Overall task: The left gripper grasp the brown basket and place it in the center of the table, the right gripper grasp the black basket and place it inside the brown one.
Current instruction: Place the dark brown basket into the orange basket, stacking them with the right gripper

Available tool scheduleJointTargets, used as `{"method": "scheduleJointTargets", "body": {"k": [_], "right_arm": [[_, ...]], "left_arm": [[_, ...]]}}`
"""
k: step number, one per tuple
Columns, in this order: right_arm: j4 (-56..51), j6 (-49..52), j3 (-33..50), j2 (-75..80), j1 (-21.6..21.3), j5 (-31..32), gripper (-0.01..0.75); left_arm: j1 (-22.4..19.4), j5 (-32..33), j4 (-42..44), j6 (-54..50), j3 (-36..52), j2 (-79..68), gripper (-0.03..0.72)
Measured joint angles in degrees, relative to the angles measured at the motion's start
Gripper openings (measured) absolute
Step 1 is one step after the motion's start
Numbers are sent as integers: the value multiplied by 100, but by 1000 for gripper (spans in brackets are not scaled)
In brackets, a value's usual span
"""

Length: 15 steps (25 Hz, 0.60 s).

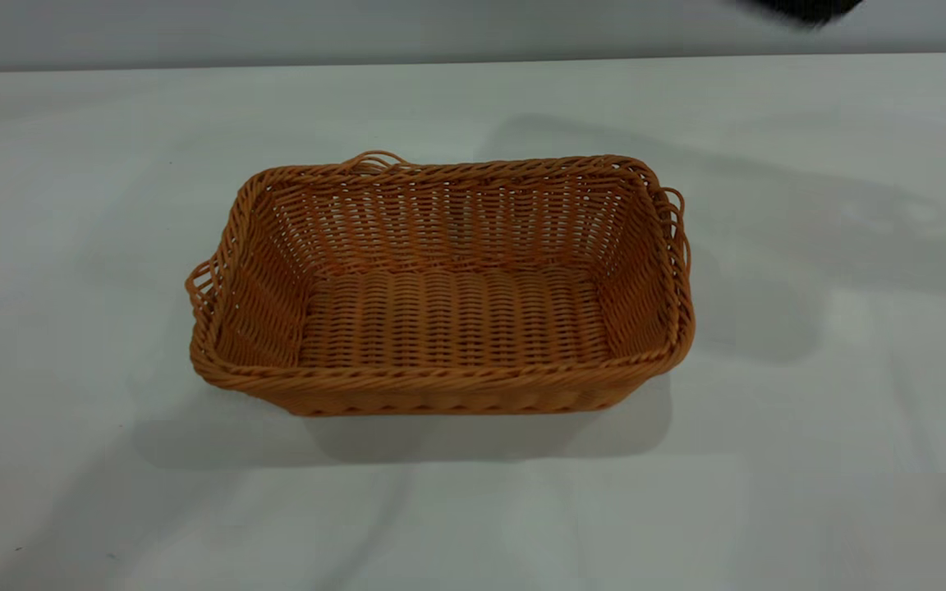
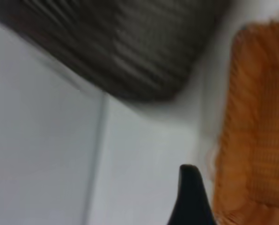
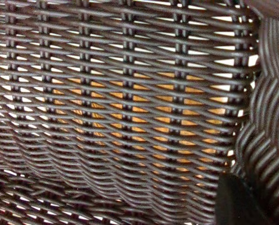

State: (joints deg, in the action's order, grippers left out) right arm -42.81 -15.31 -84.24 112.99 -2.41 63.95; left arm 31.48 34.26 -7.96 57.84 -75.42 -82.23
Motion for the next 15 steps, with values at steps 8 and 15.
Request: {"method": "scheduleJointTargets", "body": {"k": [8,15], "right_arm": [[933,543,0,862,1626,-420,97],[1052,822,-5,1559,1883,-657,97]], "left_arm": [[0,96,3,-180,0,1105,463],[0,132,26,-180,5,1253,463]]}}
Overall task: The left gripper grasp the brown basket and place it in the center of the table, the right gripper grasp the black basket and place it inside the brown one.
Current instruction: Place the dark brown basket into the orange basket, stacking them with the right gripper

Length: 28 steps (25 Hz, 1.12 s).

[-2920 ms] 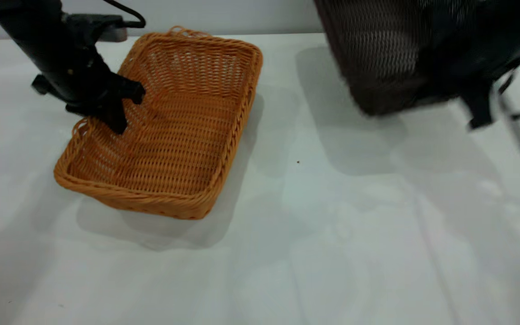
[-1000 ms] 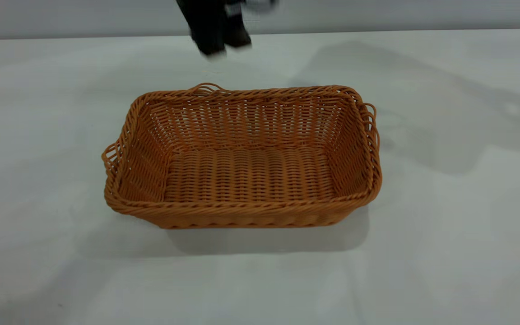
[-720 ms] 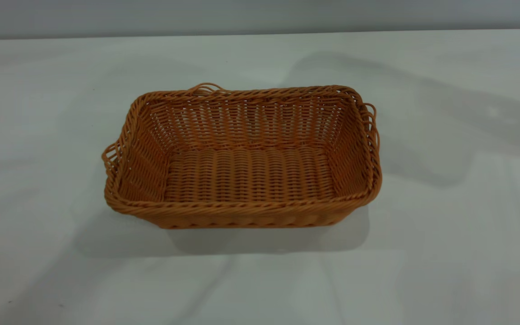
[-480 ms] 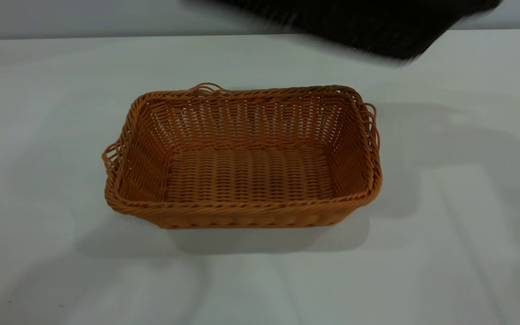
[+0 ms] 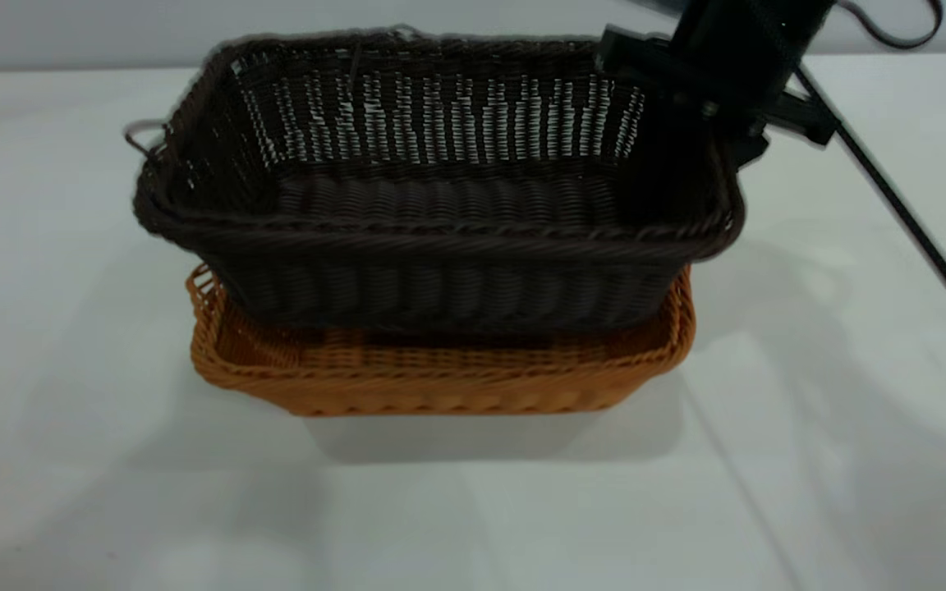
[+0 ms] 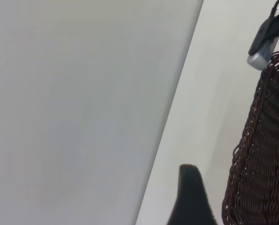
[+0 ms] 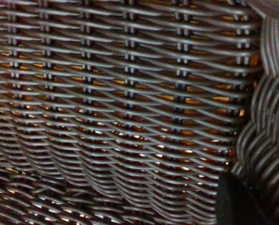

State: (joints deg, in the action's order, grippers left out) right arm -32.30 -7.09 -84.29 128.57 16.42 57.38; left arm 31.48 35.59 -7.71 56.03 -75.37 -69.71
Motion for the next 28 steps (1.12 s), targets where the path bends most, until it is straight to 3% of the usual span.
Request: {"method": "scheduleJointTargets", "body": {"k": [12,15,24,28], "right_arm": [[125,78,-7,222,22,-926,129],[119,38,-28,222,22,-925,188],[205,-551,-52,14,22,-259,462],[761,-601,-115,-501,22,130,523]], "left_arm": [[0,0,269,0,4,0,463],[0,0,269,0,4,0,463],[0,0,269,0,4,0,463],[0,0,269,-246,4,60,463]]}}
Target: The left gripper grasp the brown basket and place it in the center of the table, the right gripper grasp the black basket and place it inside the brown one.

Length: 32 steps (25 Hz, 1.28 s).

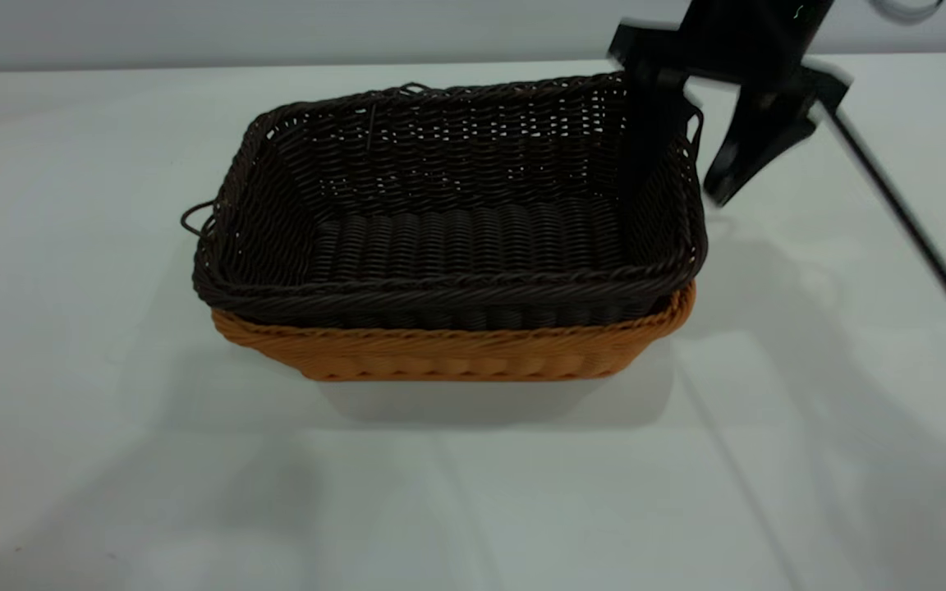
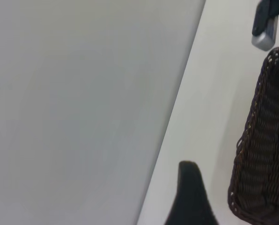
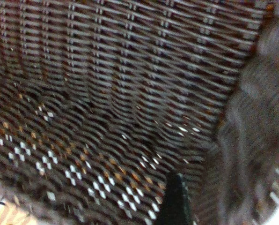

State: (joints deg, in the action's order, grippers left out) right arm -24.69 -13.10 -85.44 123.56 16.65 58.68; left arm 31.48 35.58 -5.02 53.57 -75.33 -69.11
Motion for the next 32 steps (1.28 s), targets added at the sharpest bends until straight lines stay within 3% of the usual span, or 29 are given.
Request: {"method": "scheduleJointTargets", "body": {"k": [5,9,17,19,26,32], "right_arm": [[633,329,-433,-813,0,701,531],[835,405,-697,-1761,0,1054,531],[1046,1113,-596,-4236,0,1232,531],[1077,1133,-306,-4978,0,1259,531],[1553,1150,1614,-7331,0,1348,531],[2012,1082,3587,-9099,0,1045,531]], "left_arm": [[0,68,14,-628,0,447,463],[0,491,299,-1320,0,1111,463],[0,2633,1350,-3695,-6,2218,463],[0,3127,1583,-4199,-6,2314,463],[0,3133,1556,-5185,233,2389,463],[0,3133,1149,-5357,1327,2581,463]]}}
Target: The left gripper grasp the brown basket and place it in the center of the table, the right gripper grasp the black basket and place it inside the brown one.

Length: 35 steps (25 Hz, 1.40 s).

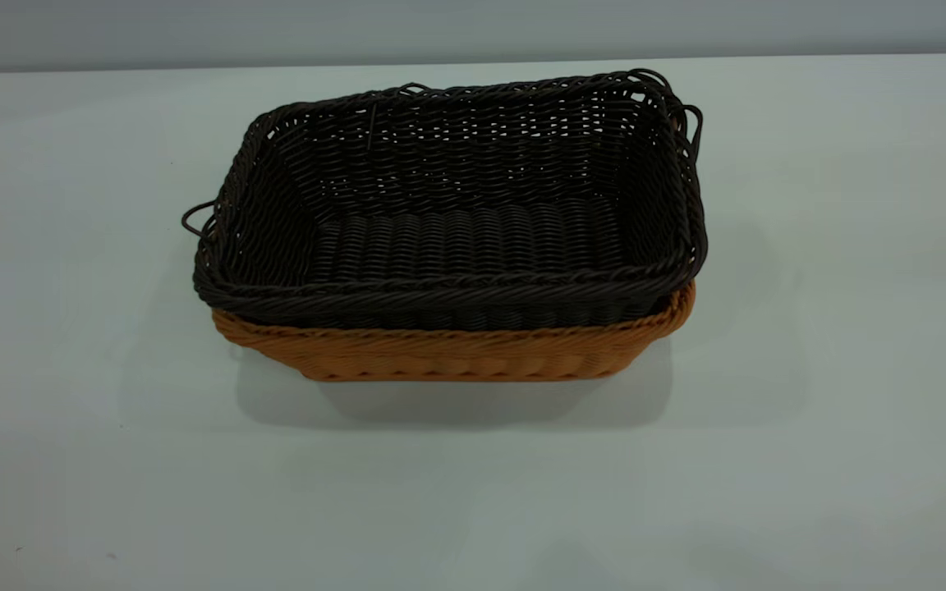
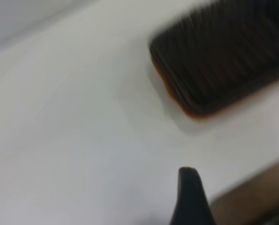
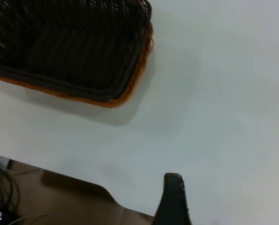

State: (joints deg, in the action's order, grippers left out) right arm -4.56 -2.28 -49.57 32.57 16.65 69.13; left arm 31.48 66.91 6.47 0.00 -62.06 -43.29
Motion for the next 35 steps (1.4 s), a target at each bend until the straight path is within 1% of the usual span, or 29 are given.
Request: {"method": "scheduleJointTargets", "body": {"k": [7,9,15,18,23,31,32,34,35], "right_arm": [[27,-37,1946,-1439,0,-479,531],[27,-37,2214,-1679,0,-491,531],[27,-37,2250,-1864,0,-548,531],[27,-37,2250,-1864,0,-550,531],[27,-37,2250,-1864,0,-550,531],[27,-37,2250,-2080,-8,-560,531],[22,-37,2250,-2162,-80,-560,531],[22,-37,2250,-2412,-390,-560,531],[22,-37,2250,-2545,-605,-560,531]], "left_arm": [[0,0,-297,-100,1431,368,463],[0,0,-297,-116,1780,523,463],[0,-38,-297,-389,2820,1128,462],[0,-274,-312,-464,3321,1475,462],[0,-431,-343,-464,3396,2063,462],[0,-431,-337,-472,3396,2908,462],[0,-426,-337,-474,3396,2982,462],[-62,-420,-333,-479,3396,3041,462],[-163,-420,-333,-479,3396,3054,462]]}}
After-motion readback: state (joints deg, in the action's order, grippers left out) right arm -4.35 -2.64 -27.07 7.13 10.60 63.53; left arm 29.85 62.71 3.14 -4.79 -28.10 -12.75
